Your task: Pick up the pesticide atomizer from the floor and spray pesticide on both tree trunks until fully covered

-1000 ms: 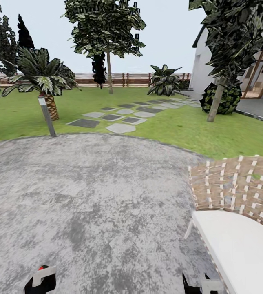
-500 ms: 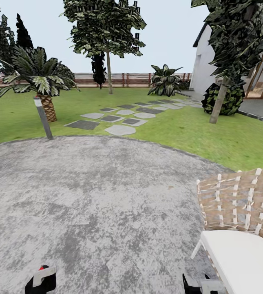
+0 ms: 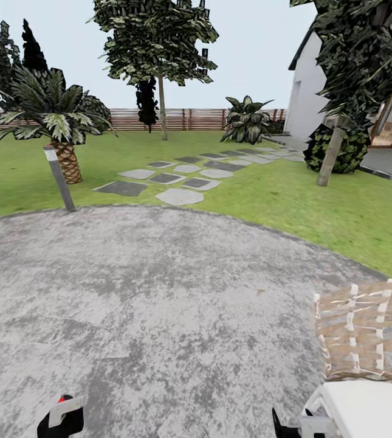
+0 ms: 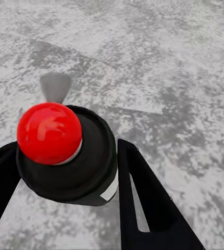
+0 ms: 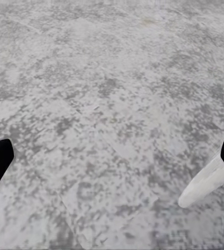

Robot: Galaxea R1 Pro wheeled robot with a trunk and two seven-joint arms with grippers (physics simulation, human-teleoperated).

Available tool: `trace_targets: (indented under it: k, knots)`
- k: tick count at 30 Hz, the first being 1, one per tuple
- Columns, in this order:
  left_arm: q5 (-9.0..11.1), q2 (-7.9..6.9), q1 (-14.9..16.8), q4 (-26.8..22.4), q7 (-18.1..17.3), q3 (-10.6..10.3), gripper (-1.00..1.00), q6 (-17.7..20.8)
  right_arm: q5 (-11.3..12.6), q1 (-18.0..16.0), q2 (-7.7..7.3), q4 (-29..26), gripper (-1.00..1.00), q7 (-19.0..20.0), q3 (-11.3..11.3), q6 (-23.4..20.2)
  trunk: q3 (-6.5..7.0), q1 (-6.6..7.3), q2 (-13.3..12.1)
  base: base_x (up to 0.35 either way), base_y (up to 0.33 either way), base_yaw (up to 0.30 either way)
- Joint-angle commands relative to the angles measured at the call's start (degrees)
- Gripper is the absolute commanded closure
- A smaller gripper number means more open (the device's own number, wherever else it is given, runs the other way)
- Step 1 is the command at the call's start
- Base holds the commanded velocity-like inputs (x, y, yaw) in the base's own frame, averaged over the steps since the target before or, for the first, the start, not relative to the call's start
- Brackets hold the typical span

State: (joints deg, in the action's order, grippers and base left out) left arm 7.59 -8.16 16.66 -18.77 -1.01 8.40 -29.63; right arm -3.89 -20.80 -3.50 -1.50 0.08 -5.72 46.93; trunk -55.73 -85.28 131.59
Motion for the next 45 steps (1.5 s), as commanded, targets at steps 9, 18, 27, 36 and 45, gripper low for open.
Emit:
trace_targets:
  k: [9, 18, 27, 36, 45]
  knots:
    - [0.5, -0.02, 0.0, 0.0, -0.1, -0.1, 1.0, -0.1, -0.4, 0.0, 0.04, 0.1, -1.0, 0.0, -0.4, 0.2, -0.05, -0.02, 0.0, 0.297, 0.184, 0.0]
    - [0.5, -0.02, 0.0, 0.0, 0.1, -0.1, 1.0, -0.1, -0.4, 0.0, 0.05, 0.1, -1.0, 0.0, -0.4, 0.2, -0.05, -0.02, 0.0, 0.295, 0.188, 0.0]
    - [0.5, -0.02, 0.0, 0.0, 0.2, -0.1, 1.0, -0.1, -0.4, 0.0, 0.0, 0.0, -1.0, 0.0, -0.4, 0.2, -0.05, -0.02, 0.0, 0.298, 0.184, 0.0]
    - [0.5, 0.0, 0.0, 0.0, 0.2, -0.1, 1.0, -0.1, -0.4, 0.0, 0.04, 0.1, -1.0, 0.0, -0.4, 0.2, -0.05, -0.02, 0.0, 0.308, 0.156, 0.0]
    - [0.6, 0.07, 0.0, 0.0, 0.2, -0.2, 1.0, -0.1, -0.4, 0.0, 0.03, 0.1, -1.0, 0.0, -0.4, 0.2, -0.05, -0.02, 0.0, 0.315, 0.142, 0.0]
